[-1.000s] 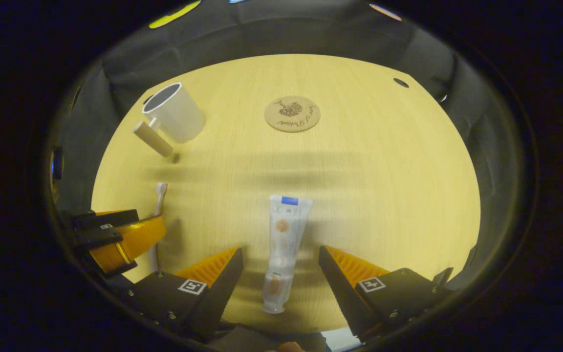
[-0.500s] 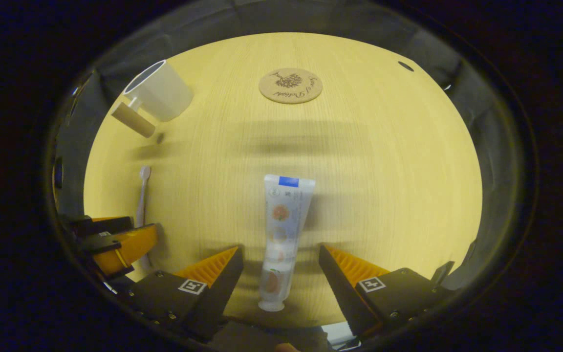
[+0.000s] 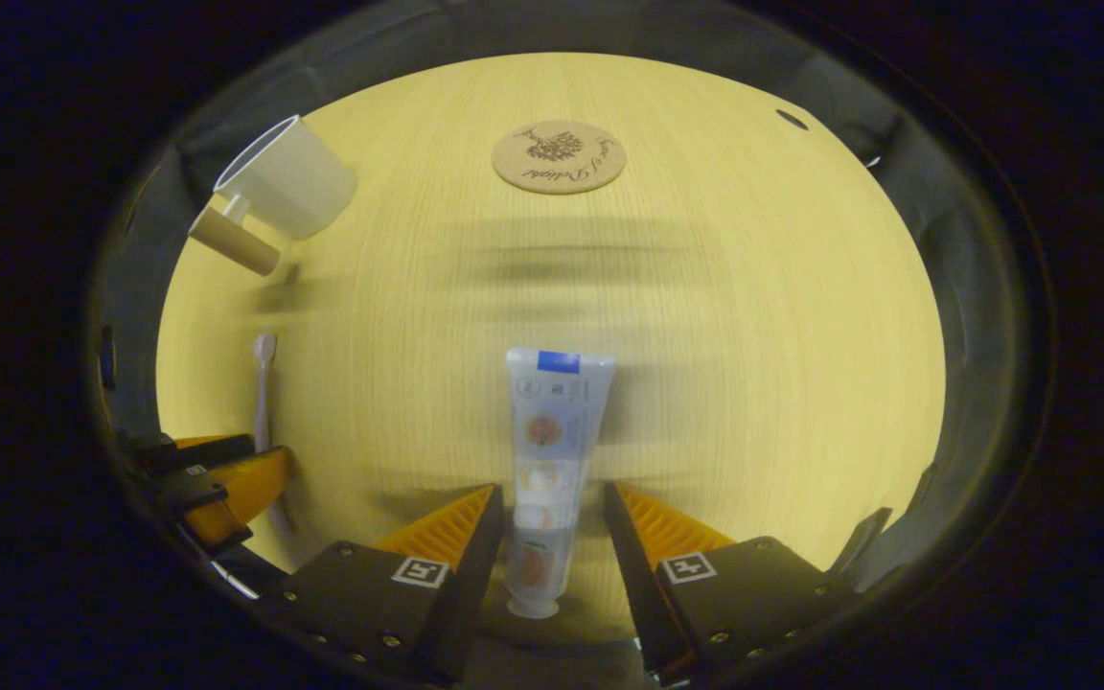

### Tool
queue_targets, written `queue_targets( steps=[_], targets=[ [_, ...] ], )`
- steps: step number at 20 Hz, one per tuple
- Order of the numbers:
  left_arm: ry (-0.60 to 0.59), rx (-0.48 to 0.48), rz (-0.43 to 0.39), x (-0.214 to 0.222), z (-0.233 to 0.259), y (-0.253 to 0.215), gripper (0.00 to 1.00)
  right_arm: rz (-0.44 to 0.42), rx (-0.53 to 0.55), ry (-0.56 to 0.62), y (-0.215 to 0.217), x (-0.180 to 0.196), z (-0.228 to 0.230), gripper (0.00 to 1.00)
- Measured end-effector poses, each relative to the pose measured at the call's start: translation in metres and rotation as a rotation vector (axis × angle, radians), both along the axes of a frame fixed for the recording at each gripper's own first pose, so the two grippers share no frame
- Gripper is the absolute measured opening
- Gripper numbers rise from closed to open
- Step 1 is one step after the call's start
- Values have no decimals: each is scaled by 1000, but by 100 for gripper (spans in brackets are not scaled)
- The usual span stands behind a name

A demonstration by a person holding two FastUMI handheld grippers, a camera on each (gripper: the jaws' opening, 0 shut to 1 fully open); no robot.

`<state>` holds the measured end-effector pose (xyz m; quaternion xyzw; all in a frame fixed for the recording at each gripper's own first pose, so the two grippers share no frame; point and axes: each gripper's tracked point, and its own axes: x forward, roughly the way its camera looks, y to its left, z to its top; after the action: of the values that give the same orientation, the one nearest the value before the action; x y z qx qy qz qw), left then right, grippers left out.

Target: Put the toothbrush and toothpaste on the desktop into the cup, then pick up the cup and place it on the coaster on the desktop.

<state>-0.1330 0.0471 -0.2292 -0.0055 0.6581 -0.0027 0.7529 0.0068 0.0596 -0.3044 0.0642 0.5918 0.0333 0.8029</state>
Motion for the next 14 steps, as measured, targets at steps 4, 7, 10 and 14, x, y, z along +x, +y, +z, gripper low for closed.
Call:
queue_targets(
  steps=[4,7,10,14],
  targets=[
    [-8,-2,13,5,1,-9,45,12,-7,0,0,1,1,49],
    [-13,4,23,3,3,1,21,-11,17,2,4,-1,2,33],
    [-35,-10,7,7,2,2,19,-12,40,-7,8,-2,2,27],
    [-65,-20,22,-1,10,9,16,-9,54,-27,8,-1,3,27]
  ],
)
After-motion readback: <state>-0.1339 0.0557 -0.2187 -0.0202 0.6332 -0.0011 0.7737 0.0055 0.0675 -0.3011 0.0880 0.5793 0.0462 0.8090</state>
